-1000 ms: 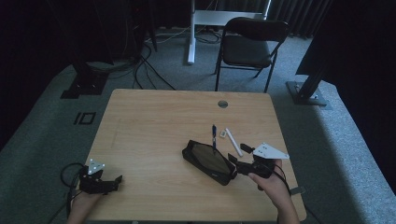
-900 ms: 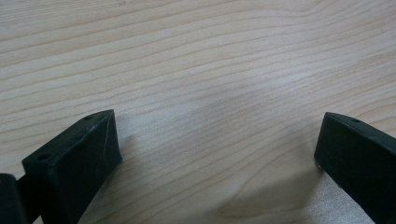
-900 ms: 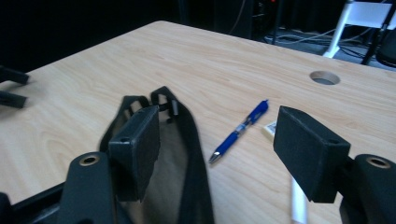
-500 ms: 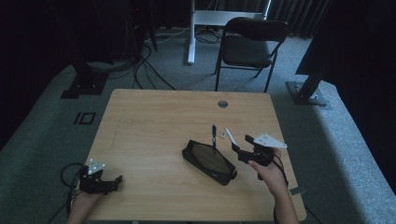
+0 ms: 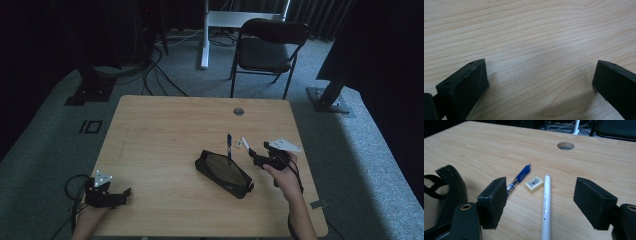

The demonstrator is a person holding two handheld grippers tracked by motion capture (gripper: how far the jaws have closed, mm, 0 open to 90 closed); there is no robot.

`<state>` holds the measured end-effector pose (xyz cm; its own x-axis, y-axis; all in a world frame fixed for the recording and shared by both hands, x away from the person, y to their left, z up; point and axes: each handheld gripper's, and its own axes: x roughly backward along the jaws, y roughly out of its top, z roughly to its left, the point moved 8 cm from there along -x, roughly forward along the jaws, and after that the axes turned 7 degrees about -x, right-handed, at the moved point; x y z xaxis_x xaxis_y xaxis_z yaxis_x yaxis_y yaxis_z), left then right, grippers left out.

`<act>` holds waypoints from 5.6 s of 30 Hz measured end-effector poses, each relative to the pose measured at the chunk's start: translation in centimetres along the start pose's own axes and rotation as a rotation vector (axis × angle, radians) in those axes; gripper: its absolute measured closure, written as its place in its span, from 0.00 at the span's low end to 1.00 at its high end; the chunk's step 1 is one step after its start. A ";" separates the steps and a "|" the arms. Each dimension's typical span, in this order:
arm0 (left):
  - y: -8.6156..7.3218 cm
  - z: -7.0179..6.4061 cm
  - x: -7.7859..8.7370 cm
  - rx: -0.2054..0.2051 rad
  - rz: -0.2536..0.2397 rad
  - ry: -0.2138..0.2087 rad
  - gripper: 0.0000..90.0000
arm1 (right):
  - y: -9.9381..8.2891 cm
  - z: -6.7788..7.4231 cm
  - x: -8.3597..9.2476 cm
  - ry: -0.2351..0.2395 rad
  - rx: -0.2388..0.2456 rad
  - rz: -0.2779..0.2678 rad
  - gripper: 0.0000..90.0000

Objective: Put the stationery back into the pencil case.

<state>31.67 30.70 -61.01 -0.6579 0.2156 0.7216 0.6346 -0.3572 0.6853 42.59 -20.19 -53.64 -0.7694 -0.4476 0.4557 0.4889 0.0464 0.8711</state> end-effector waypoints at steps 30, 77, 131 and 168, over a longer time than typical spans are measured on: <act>0.0 0.0 0.0 0.000 0.000 0.000 0.00 | -2.5 -0.5 -4.8 -0.048 0.047 0.153 0.47; 0.0 0.0 0.0 0.000 0.000 0.000 0.00 | -2.4 -2.4 -6.3 -0.186 -0.126 0.216 0.87; 0.0 0.0 0.0 -0.001 0.001 0.000 0.00 | 7.2 5.0 1.3 0.022 0.048 0.061 0.87; 0.0 0.0 0.0 0.000 0.001 0.000 0.00 | 6.2 15.4 4.5 0.360 0.292 0.071 0.87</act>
<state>31.67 30.71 -61.02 -0.6572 0.2154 0.7223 0.6351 -0.3578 0.6845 35.85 -8.13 -43.37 -0.5215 -0.7131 0.4685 0.3598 0.3141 0.8786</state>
